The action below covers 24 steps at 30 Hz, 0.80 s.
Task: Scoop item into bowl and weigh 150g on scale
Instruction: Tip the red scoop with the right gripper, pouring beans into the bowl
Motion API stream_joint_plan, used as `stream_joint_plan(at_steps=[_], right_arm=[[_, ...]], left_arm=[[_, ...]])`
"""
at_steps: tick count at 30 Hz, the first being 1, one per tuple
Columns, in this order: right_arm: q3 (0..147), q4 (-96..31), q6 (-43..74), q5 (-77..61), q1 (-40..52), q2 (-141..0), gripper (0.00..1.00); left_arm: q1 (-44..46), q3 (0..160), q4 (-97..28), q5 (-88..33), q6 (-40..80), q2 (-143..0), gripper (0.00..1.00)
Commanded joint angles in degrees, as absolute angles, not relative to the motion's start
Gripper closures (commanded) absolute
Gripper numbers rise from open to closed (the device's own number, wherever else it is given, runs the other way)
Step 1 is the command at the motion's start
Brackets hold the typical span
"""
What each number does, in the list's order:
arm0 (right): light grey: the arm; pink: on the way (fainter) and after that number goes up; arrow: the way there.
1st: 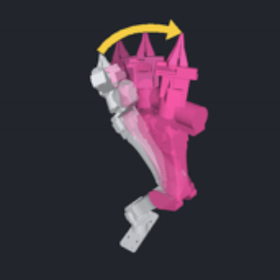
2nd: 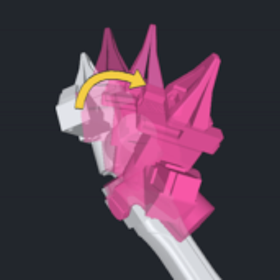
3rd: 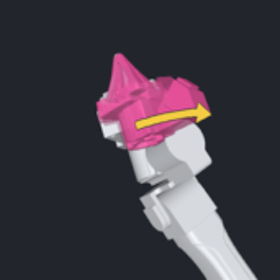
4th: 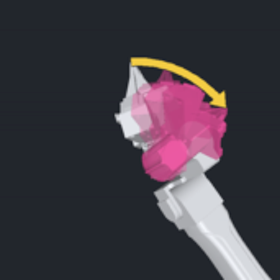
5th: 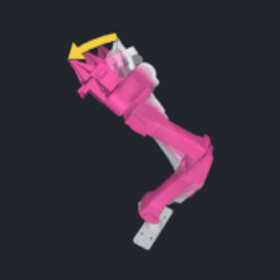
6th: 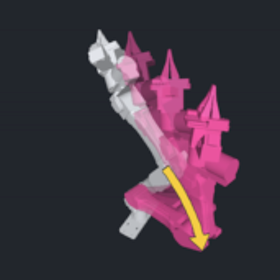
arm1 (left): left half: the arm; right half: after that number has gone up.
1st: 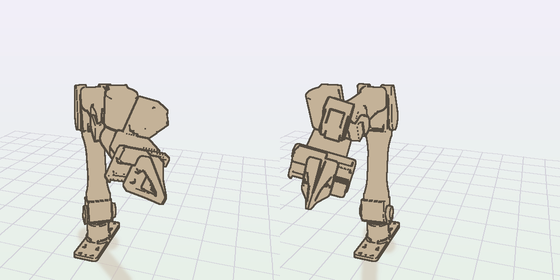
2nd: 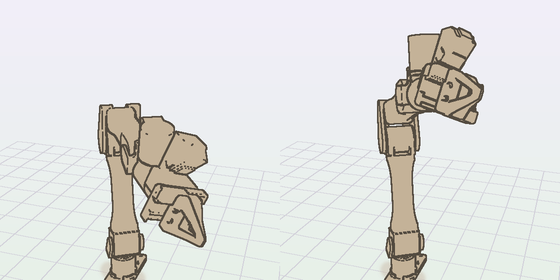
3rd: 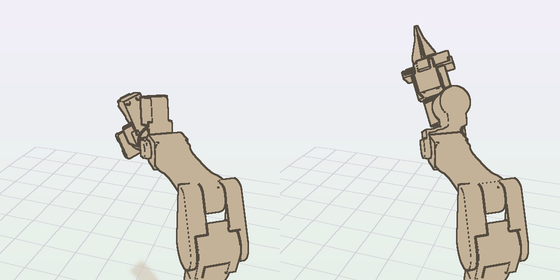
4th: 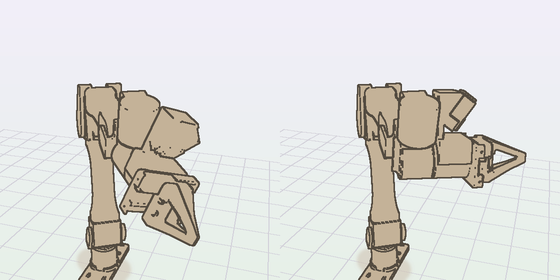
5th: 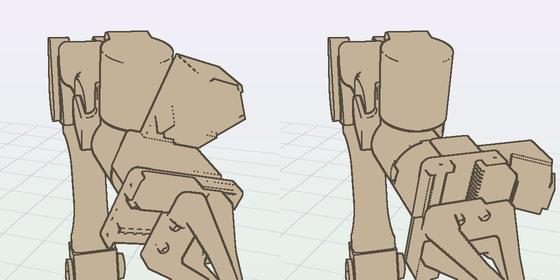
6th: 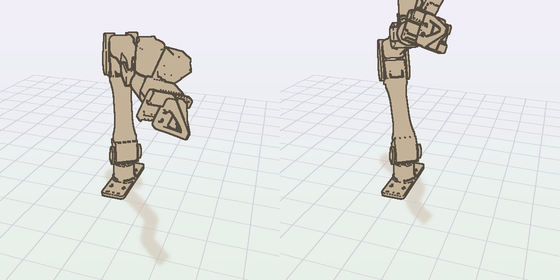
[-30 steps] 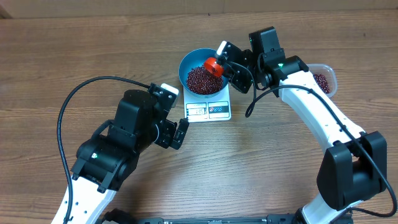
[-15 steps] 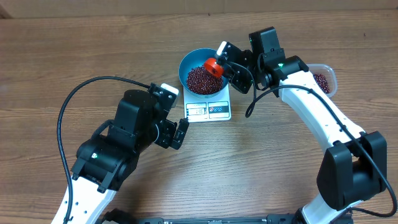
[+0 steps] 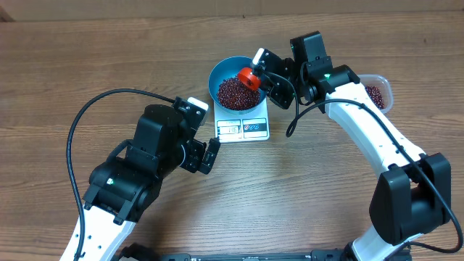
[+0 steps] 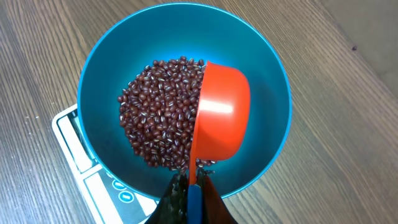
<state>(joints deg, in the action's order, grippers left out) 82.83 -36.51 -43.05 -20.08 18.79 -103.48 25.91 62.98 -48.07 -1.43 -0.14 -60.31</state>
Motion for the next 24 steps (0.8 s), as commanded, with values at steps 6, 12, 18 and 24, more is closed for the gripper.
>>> stream_joint_plan(at_steps=[6, 12, 18, 24], right_arm=[[85.06, -36.34, -52.62, -16.01, 19.03, -103.53, 0.97], [85.27, -36.49, -55.61, -12.40, 19.66, -102.74, 0.97], [85.27, -36.36, -55.55, -12.47, 20.56, -99.44, 0.97], [85.27, -36.56, -53.41, -12.47, 20.67, -94.48, 0.97]], left_arm=[[26.28, 62.78, -48.01, -1.06, 0.19, -59.99, 0.00], [26.28, 62.78, -48.01, -1.06, 0.19, -59.99, 0.00], [26.28, 62.78, -48.01, -1.06, 0.19, -59.99, 0.00], [26.28, 62.78, -48.01, -1.06, 0.19, -59.99, 0.00]])
